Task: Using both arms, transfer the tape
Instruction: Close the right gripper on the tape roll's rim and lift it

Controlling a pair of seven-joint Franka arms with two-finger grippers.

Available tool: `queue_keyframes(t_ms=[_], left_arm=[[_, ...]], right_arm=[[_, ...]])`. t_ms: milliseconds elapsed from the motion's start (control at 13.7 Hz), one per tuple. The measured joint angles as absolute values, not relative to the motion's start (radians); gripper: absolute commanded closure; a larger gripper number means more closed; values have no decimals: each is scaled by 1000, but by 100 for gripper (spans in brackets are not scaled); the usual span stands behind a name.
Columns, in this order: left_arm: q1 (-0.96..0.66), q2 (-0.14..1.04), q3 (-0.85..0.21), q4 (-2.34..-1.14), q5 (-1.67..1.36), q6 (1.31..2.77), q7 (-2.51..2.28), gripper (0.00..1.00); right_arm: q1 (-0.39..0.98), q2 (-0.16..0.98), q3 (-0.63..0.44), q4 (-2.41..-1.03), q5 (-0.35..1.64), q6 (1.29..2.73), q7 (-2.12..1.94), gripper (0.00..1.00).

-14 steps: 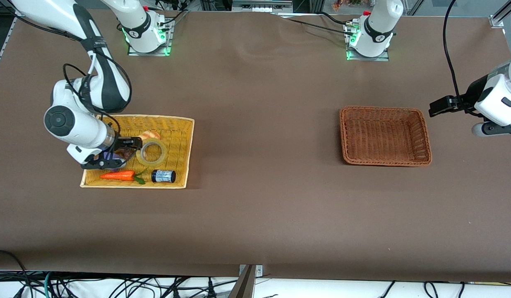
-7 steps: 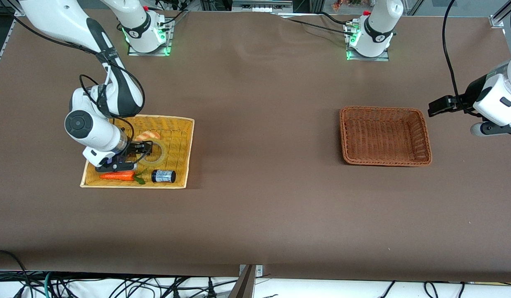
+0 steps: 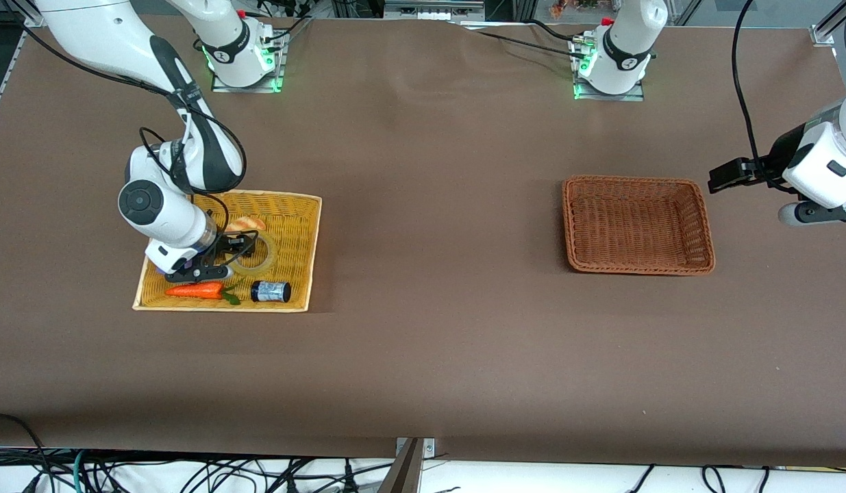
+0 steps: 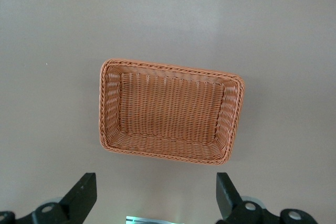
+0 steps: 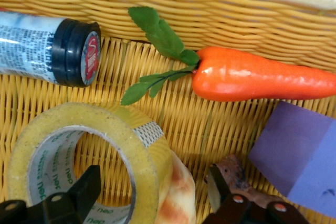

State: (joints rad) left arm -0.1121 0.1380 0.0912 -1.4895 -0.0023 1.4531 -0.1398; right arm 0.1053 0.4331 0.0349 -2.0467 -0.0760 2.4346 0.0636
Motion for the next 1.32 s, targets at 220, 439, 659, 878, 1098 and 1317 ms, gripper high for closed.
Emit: queue_keyframes(t_ms=[220,439,659,878,1098,1317], left_arm=[[-112,138,91,-1490,-2,1453,-140,0],[-112,138,91,-1490,-2,1453,-140,0],[-112,138,91,-1490,-2,1453,-140,0],[-112,138,91,-1490,-2,1453,-140,0],[-112,138,91,-1489,-2,1453,-140,0],[-112,138,91,-1490,-2,1453,-140,0]], right_arm=[[105,433,35,-2047,-77,2436,38,100],[105,433,34,-2046,-78,2439,33,100],[105,425,34,-2017,-80,2412,30,100],[105,409,39,-1874,-79,2197,30,100],[107,393,113,-1743,-74,2042,92,100],[113,393,252,-1677,-73,2011,300,100]])
